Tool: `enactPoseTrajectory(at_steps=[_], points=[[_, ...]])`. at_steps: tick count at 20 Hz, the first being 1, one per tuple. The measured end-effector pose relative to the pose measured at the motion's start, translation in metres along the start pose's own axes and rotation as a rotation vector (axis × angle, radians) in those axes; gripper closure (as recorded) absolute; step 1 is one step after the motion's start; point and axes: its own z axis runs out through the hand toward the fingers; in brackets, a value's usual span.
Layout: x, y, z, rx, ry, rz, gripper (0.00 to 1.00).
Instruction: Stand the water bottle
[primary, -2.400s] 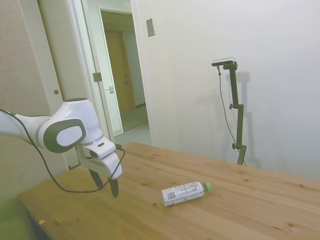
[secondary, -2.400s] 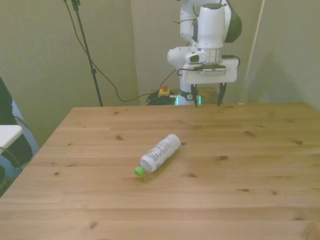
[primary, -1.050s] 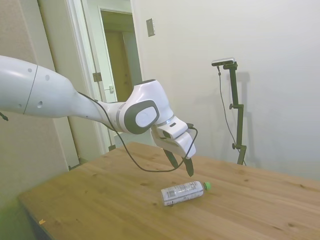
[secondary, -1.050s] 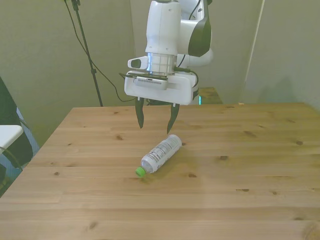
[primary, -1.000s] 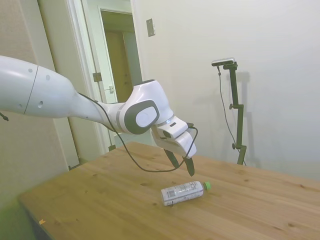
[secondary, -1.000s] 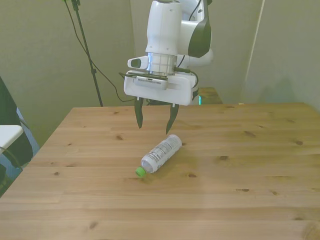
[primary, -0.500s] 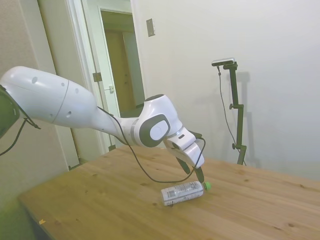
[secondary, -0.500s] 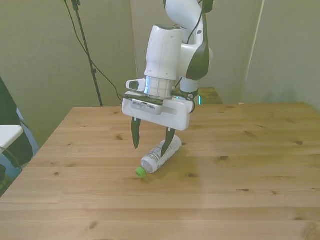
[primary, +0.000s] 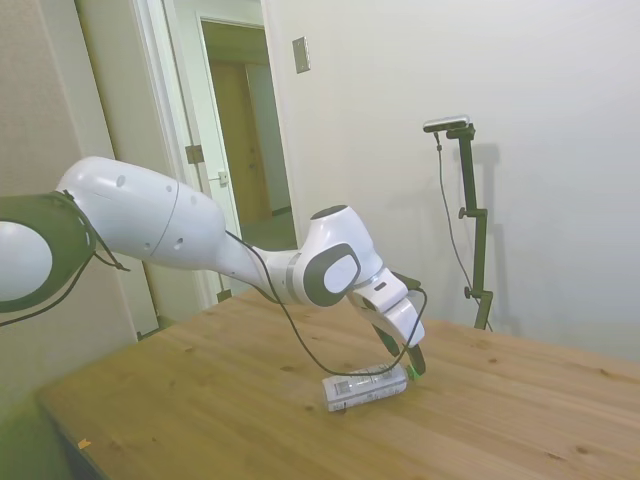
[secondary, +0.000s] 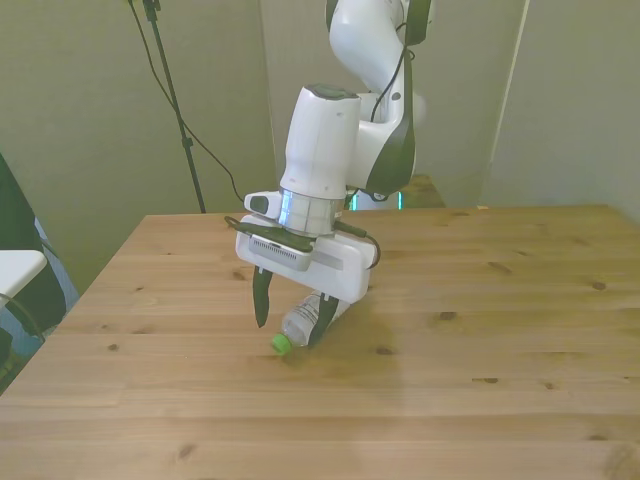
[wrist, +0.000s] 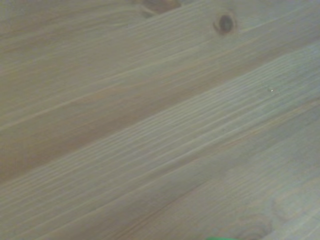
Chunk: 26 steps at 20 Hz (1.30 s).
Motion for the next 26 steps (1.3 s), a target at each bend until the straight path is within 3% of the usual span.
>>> enactPoseTrajectory(at_steps=[6, 7, 26], points=[[-0.003, -0.002, 0.018, -0.026, -0.007, 0.000, 0.00], [-0.004, -0.002, 0.021, -0.030, -0.009, 0.000, 1.00], [-0.001, 0.000, 0.031, -0.084, -0.072, 0.053, 1.00]])
